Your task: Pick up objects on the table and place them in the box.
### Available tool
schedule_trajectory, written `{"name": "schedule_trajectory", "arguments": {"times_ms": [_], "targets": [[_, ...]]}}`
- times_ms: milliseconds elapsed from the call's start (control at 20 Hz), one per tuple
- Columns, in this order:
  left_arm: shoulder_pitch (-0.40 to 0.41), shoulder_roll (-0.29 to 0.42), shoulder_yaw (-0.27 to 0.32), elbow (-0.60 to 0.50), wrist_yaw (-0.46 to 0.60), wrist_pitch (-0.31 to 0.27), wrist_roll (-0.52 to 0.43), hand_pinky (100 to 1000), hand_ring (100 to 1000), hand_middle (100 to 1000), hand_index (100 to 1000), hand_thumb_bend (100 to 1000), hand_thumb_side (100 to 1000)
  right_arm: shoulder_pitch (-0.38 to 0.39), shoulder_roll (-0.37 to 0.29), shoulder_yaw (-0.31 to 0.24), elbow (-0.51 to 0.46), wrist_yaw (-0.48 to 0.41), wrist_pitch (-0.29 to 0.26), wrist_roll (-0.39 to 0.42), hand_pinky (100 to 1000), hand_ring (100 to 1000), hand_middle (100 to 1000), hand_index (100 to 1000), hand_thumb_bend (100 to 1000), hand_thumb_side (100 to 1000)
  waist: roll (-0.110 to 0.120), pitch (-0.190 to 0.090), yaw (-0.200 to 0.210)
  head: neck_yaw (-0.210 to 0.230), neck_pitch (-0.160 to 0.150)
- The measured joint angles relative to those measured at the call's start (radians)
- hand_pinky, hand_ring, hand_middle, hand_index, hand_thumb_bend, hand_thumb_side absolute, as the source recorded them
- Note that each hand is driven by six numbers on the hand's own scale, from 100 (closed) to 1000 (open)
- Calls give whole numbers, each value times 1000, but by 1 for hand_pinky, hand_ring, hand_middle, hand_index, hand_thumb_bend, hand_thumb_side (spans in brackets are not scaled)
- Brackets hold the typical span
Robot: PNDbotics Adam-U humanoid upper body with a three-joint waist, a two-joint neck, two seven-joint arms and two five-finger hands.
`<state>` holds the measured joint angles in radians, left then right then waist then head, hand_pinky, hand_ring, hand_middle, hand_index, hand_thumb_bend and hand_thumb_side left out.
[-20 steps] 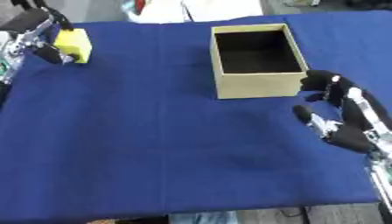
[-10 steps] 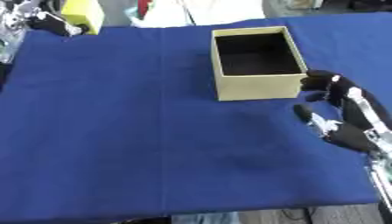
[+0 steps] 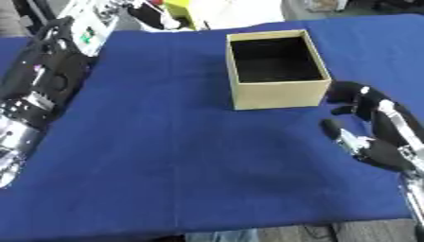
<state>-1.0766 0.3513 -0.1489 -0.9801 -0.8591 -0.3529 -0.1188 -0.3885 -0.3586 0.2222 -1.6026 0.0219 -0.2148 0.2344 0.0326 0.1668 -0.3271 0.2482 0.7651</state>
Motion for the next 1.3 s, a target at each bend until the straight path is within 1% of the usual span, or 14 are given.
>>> {"name": "schedule_trajectory", "arguments": {"times_ms": [150,350,450,500,550,700,750,850,900,1100,1200,1250,1300], "targets": [[-1,-54,-9,7,-10,-10,1,615,372,322,552,373,100,-16,14,15,-2,-3,-1,20,711,780,739,869,475,510,0,7,-24,10,0],[-1,-101,-25,12,-36,-27,12,626,407,364,575,411,100,-36,35,38,-5,-3,-4,49,711,779,738,868,473,512,3,17,-55,24,0],[0,-116,-34,12,-56,-38,16,654,469,436,635,455,100,-42,41,46,-5,-3,-5,62,711,778,738,868,473,512,4,20,-63,28,0],[0,-121,-40,13,-65,-46,13,682,531,504,690,507,100,-43,44,50,-5,-4,-5,66,711,778,738,868,473,512,4,21,-65,29,0],[2,-125,-48,13,-75,-56,4,717,608,584,739,563,122,-43,46,51,-5,-4,-6,70,711,778,738,868,472,512,5,22,-66,31,0],[13,-129,-65,19,-107,-92,-55,764,699,685,775,660,219,-43,46,52,-5,-4,-7,74,711,776,735,868,472,513,7,22,-66,32,0],[13,-129,-68,19,-113,-101,-75,777,724,718,784,709,266,-43,46,52,-5,-4,-7,74,711,776,735,868,472,513,7,22,-66,32,0],[18,-130,-69,19,-118,-111,-107,792,744,746,795,756,321,-43,46,52,-5,-5,-7,74,711,776,735,868,470,512,8,22,-63,32,0],[20,-130,-69,19,-118,-113,-118,797,753,760,802,799,363,-43,46,51,-5,-5,-6,74,711,775,735,868,471,514,8,22,-60,32,0],[21,-123,-63,14,-112,-107,-127,799,759,775,806,795,364,-42,45,49,-5,-6,-5,73,711,775,735,868,471,514,8,22,-53,31,0],[21,-119,-59,5,-102,-99,-119,779,714,732,793,771,344,-42,45,49,-5,-6,-6,72,711,775,734,868,470,514,8,22,-49,30,0],[21,-115,-57,-1,-91,-96,-113,768,684,693,772,740,312,-41,45,49,-5,-6,-6,72,711,775,734,868,468,513,7,22,-47,30,0],[21,-110,-56,-13,-76,-93,-107,765,676,681,762,726,302,-39,45,48,-5,-6,-6,71,711,775,734,868,467,513,7,22,-42,29,0]]}}
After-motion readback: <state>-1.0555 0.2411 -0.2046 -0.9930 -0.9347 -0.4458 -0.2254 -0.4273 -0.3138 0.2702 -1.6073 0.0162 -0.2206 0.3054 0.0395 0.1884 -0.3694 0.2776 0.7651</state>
